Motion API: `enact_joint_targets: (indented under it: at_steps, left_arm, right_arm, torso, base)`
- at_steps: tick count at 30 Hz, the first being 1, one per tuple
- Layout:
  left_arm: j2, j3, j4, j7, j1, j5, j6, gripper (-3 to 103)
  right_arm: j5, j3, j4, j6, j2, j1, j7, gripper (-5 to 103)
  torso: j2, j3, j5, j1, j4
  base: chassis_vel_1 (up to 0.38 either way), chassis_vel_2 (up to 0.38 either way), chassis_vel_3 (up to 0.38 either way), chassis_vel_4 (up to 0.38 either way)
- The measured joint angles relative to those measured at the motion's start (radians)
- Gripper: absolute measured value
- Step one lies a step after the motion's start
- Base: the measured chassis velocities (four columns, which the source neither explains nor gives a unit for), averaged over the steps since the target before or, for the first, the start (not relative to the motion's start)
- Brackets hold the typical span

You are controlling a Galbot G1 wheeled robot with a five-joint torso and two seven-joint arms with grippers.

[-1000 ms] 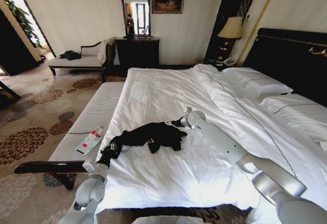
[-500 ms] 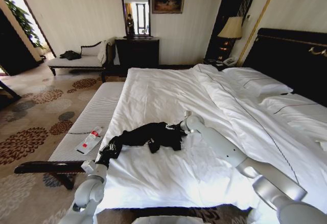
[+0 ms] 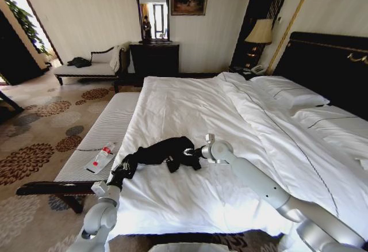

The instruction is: Fold the clothes on the bed.

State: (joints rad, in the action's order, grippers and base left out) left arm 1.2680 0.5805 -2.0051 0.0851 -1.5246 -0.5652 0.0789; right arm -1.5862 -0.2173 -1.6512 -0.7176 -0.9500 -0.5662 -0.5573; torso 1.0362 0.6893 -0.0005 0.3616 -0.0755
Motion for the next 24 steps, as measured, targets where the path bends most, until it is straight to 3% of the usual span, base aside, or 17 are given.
enact_joint_targets:
  at_steps: [8, 10, 15, 17, 24]
  left_arm:
    - [0.001, 0.005, -0.004, 0.000, -0.007, 0.003, 0.000, 2]
    - [0.003, 0.006, -0.004, 0.000, -0.008, 0.004, 0.000, 2]
    - [0.011, 0.006, -0.004, 0.000, -0.010, 0.009, -0.001, 2]
    - [0.017, 0.005, -0.005, -0.001, -0.013, 0.012, -0.001, 2]
    - [0.017, 0.011, -0.009, -0.001, -0.019, 0.014, -0.002, 2]
  right_arm:
    - [0.109, 0.030, -0.018, 0.047, 0.029, -0.016, 0.026, 46]
    - [0.096, 0.049, -0.019, 0.047, 0.032, 0.000, 0.023, 56]
    - [0.066, 0.053, 0.009, 0.045, 0.024, 0.035, 0.007, 67]
    - [0.055, 0.051, 0.050, 0.040, 0.007, 0.067, 0.004, 82]
    - [0.039, 0.029, 0.118, 0.020, -0.034, 0.101, 0.001, 91]
  torso:
    - [0.000, 0.000, 0.0000, 0.000, -0.0001]
    - [0.000, 0.000, -0.0001, 0.000, -0.0002]
    - [0.000, 0.000, -0.0001, 0.000, -0.0001]
    - [0.000, 0.000, -0.0002, 0.000, 0.0000]
    - [0.000, 0.000, -0.0001, 0.000, 0.0000]
  base:
    - [0.000, 0.000, 0.000, 0.000]
    - [0.000, 0.000, 0.000, 0.000]
    - [0.000, 0.000, 0.000, 0.000]
    - [0.000, 0.000, 0.000, 0.000]
    - [0.000, 0.000, 0.000, 0.000]
